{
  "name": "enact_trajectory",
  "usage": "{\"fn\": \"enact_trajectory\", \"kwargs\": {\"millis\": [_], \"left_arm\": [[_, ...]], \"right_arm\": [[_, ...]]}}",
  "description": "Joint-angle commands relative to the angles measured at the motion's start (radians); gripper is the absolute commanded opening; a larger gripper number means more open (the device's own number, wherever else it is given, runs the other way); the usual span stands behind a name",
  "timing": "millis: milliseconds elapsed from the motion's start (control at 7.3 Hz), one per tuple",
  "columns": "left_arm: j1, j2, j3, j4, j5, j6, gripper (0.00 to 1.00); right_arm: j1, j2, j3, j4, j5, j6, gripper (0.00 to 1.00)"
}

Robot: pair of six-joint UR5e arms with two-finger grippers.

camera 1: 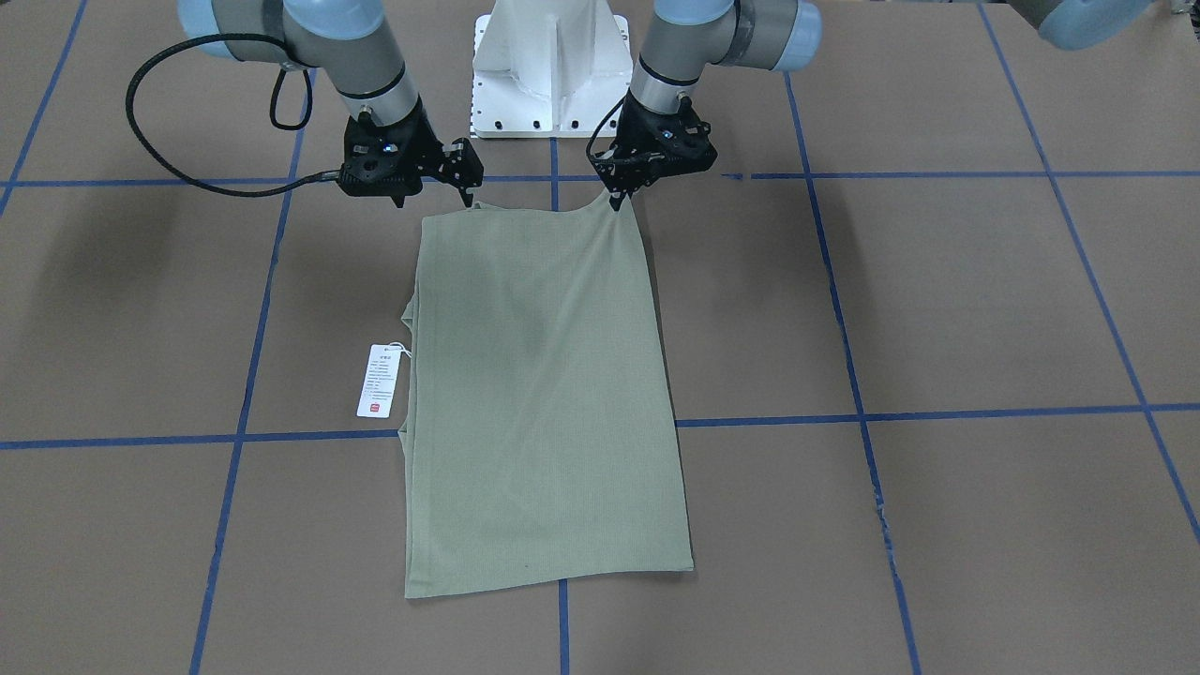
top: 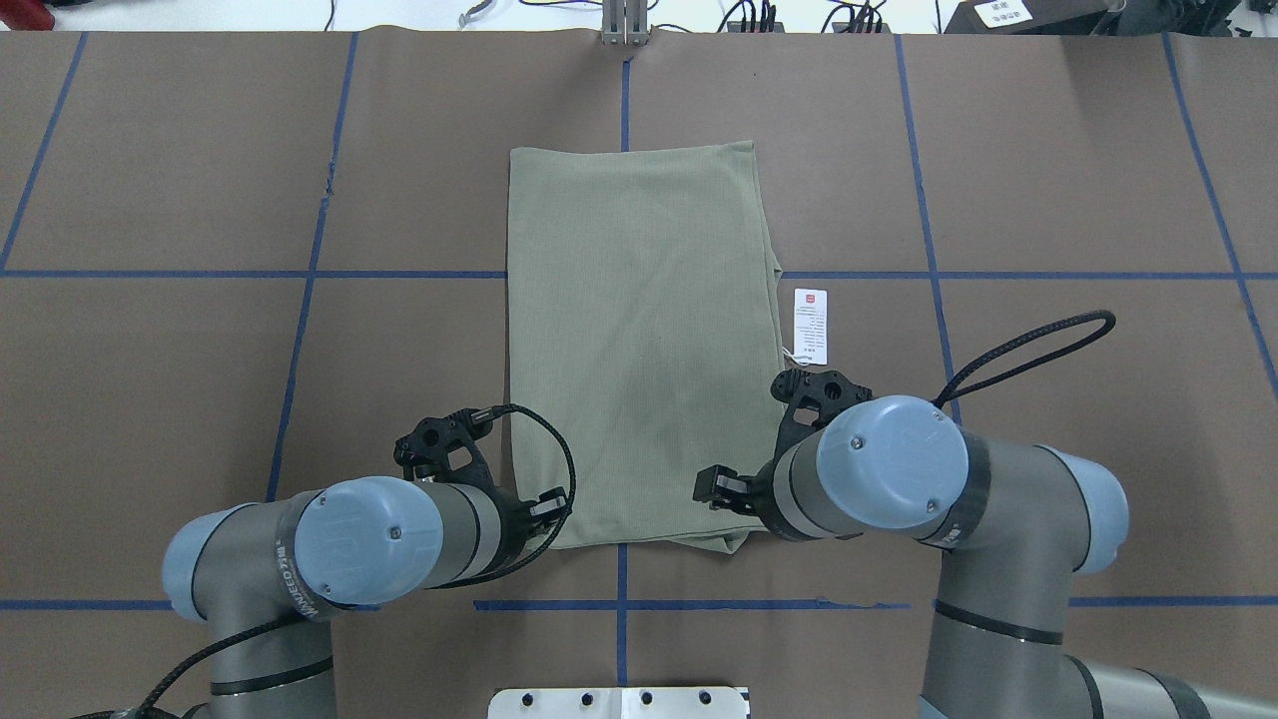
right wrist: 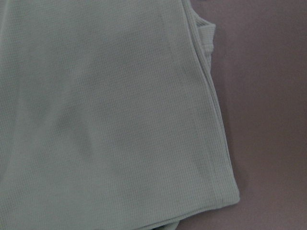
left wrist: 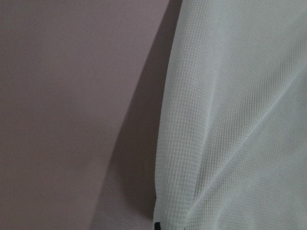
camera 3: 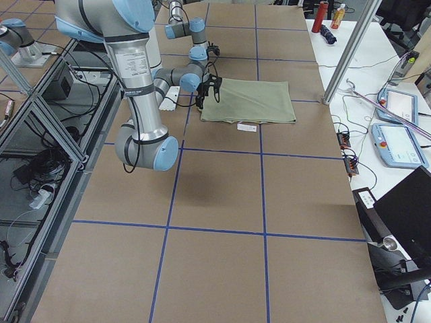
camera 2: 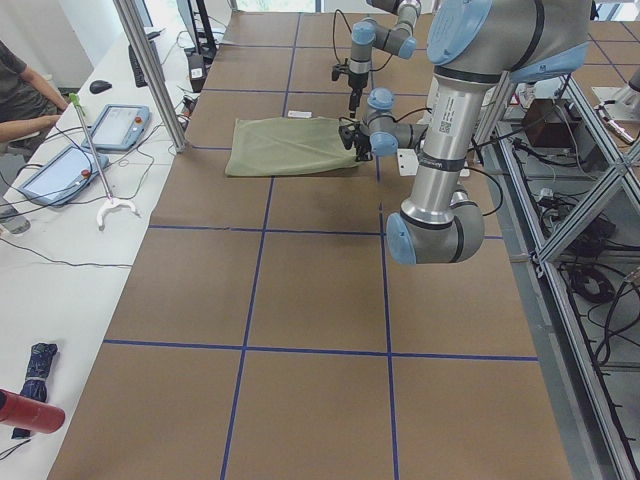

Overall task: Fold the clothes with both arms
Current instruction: 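Bring both grippers to the shirt's edge nearest the robot, then grasp the near edge corners of the olive shirt with both grippers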

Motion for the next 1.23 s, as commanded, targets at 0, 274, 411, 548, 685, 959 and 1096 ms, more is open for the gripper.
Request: {"fn": "enact_trajectory", "kwargs": {"millis": [0, 274, 411, 548, 685, 959, 1096], "left_arm": [[0.001, -0.001, 0.002, 0.000, -0.002, 0.001, 0.00], [0.001, -0.001, 0.004, 0.000, -0.002, 0.001, 0.00], [0.002, -0.001, 0.004, 0.000, -0.002, 0.001, 0.00], [0.001, 0.000, 0.004, 0.000, -0.002, 0.001, 0.00], [0.002, -0.001, 0.005, 0.000, -0.002, 0.001, 0.00], [0.002, -0.001, 0.005, 0.000, -0.003, 0.002, 0.00], [0.002, -0.001, 0.005, 0.000, -0.003, 0.002, 0.00]], "right_arm": [[-0.047, 0.002, -0.013, 0.003, -0.048, 0.292, 1.00], [-0.049, -0.001, -0.053, 0.003, -0.062, 0.343, 1.00], [-0.046, 0.003, -0.067, 0.003, -0.069, 0.343, 1.00], [-0.044, 0.003, -0.070, 0.001, -0.074, 0.341, 1.00], [-0.043, 0.003, -0.076, 0.003, -0.076, 0.340, 1.00], [-0.044, 0.034, -0.128, 0.003, -0.089, 0.340, 1.00], [-0.044, 0.035, -0.134, 0.003, -0.091, 0.340, 1.00]]}}
